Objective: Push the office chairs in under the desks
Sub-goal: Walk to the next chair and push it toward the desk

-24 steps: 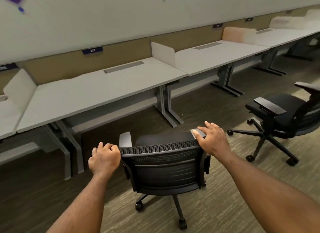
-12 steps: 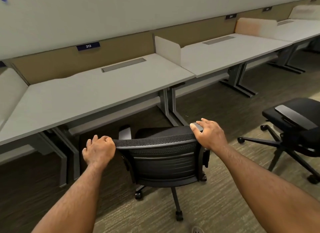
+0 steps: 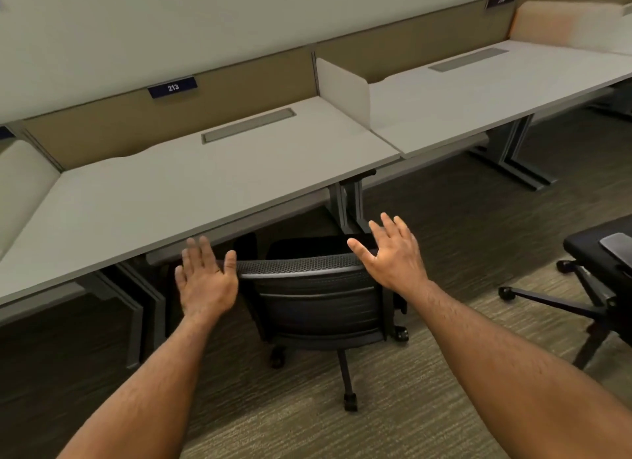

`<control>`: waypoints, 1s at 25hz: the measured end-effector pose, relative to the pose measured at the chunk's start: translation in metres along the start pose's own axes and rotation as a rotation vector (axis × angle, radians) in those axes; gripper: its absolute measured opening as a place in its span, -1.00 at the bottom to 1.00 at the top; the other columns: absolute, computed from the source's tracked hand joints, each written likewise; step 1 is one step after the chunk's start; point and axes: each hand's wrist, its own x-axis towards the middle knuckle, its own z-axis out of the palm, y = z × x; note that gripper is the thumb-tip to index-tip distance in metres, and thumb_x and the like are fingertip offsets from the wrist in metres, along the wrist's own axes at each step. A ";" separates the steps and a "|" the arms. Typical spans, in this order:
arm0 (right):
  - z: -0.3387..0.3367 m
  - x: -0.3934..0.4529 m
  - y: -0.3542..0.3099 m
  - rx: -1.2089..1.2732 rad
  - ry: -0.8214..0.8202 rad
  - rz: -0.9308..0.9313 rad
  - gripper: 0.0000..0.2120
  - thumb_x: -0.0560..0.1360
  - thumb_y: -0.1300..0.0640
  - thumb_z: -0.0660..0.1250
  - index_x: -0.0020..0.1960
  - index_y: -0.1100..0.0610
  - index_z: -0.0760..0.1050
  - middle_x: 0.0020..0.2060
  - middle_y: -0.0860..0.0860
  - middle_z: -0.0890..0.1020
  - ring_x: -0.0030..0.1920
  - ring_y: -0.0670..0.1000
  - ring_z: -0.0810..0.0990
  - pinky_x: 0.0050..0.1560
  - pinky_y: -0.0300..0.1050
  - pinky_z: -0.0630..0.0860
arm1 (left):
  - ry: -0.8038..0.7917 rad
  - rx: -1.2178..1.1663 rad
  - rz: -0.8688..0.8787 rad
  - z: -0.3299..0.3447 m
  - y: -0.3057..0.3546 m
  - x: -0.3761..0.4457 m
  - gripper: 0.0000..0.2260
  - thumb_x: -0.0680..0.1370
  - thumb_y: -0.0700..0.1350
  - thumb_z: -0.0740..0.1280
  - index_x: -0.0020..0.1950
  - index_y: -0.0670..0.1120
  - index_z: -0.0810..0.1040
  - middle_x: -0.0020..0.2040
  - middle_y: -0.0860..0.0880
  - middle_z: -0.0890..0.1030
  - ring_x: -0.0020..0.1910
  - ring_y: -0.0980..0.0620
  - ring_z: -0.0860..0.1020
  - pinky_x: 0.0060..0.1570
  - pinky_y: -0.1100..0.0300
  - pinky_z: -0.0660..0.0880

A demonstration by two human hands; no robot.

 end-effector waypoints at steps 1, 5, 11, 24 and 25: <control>0.000 0.010 0.000 -0.015 0.016 -0.004 -0.09 0.47 -0.51 -0.18 0.60 0.06 0.14 0.61 0.07 0.04 0.60 0.10 -0.08 0.55 0.17 -0.06 | -0.017 -0.021 0.026 0.004 0.012 0.002 -0.31 0.60 0.35 -0.20 0.62 0.02 -0.29 0.61 -0.01 -0.32 0.59 0.00 -0.27 0.52 0.00 -0.30; 0.008 0.031 0.005 -0.046 0.038 -0.012 -0.11 0.48 -0.48 -0.22 0.61 0.06 0.09 0.62 0.10 0.01 0.60 0.13 -0.09 0.55 0.14 -0.09 | -0.143 0.047 0.067 0.012 0.037 0.011 -0.28 0.55 0.38 -0.26 0.58 0.02 -0.39 0.56 0.03 -0.43 0.55 0.05 -0.38 0.52 -0.02 -0.34; 0.018 0.012 0.013 -0.122 0.018 -0.091 -0.28 0.62 -0.31 -0.07 0.63 0.06 -0.06 0.62 0.06 -0.08 0.60 0.05 -0.16 0.52 0.00 -0.22 | -0.253 0.058 0.123 0.025 0.050 -0.014 -0.24 0.52 0.39 -0.30 0.61 0.00 -0.29 0.59 0.06 -0.34 0.57 0.08 -0.31 0.54 -0.02 -0.31; -0.021 -0.161 0.051 -0.094 -0.075 0.014 -0.31 0.63 -0.28 0.00 0.63 0.06 -0.01 0.62 0.04 0.03 0.60 0.03 -0.05 0.56 0.04 -0.10 | -0.244 0.019 0.525 -0.004 0.116 -0.173 -0.31 0.60 0.32 -0.24 0.64 -0.03 -0.13 0.64 0.03 -0.19 0.60 0.06 -0.23 0.53 0.03 -0.33; -0.026 -0.183 0.060 -0.085 -0.073 0.044 -0.31 0.63 -0.28 0.00 0.63 0.05 0.01 0.62 0.04 0.04 0.60 0.03 -0.04 0.56 0.03 -0.09 | -0.243 0.009 0.562 -0.001 0.124 -0.189 -0.31 0.60 0.32 -0.23 0.64 -0.03 -0.12 0.64 0.03 -0.18 0.60 0.06 -0.22 0.53 0.03 -0.32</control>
